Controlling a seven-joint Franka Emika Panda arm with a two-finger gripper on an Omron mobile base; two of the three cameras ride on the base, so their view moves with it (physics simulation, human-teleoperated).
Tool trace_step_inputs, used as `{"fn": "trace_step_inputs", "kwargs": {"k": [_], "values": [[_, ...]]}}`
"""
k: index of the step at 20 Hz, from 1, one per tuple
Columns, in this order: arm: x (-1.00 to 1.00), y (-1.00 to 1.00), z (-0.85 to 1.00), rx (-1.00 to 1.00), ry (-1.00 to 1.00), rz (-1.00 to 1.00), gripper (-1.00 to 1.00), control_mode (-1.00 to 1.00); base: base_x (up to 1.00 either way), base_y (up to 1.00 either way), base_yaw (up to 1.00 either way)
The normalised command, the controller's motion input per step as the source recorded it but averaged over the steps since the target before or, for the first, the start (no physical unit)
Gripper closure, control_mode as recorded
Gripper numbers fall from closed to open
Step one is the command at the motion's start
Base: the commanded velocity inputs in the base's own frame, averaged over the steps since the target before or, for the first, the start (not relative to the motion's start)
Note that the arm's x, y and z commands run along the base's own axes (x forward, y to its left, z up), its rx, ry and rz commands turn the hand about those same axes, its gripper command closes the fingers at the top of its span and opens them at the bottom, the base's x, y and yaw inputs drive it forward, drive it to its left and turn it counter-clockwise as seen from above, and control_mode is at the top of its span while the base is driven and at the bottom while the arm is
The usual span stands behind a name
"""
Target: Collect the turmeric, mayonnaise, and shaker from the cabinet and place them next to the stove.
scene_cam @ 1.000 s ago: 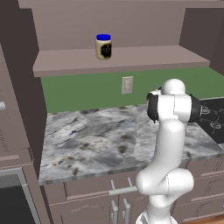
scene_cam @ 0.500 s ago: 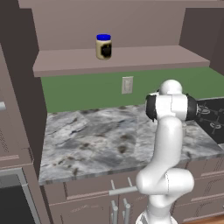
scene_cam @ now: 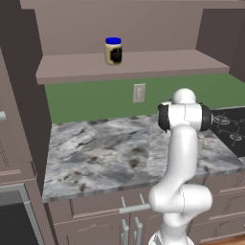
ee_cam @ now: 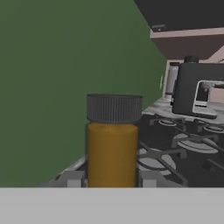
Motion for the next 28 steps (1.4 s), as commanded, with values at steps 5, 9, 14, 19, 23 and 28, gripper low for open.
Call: {"fn": "trace_step_inputs", "kwargs": {"k": [5, 9, 14, 19, 23, 28], "values": [[-0.05, -0.20, -0.79, 0.00, -0.25, -0.05, 1.00, -1.00, 0.00, 0.00, 0.00], [-0.14, -0.29, -0.51, 0.00, -0.21, -0.04, 1.00, -1.00, 0.00, 0.00, 0.00], [-0.21, -0.19, -0.68, 0.00, -0.17, -0.03, 1.00, -1.00, 0.00, 0.00, 0.00], [-0.24, -0.19, -0.69, 0.00, -0.20, -0.03, 1.00, -1.00, 0.00, 0.00, 0.00], [-0.20, -0.22, -0.67, 0.00, -0.21, -0.02, 1.00, -1.00, 0.00, 0.00, 0.00], [-0.23, -0.24, -0.74, -0.01, -0.23, -0.01, 1.00, -1.00, 0.00, 0.00, 0.00]]}}
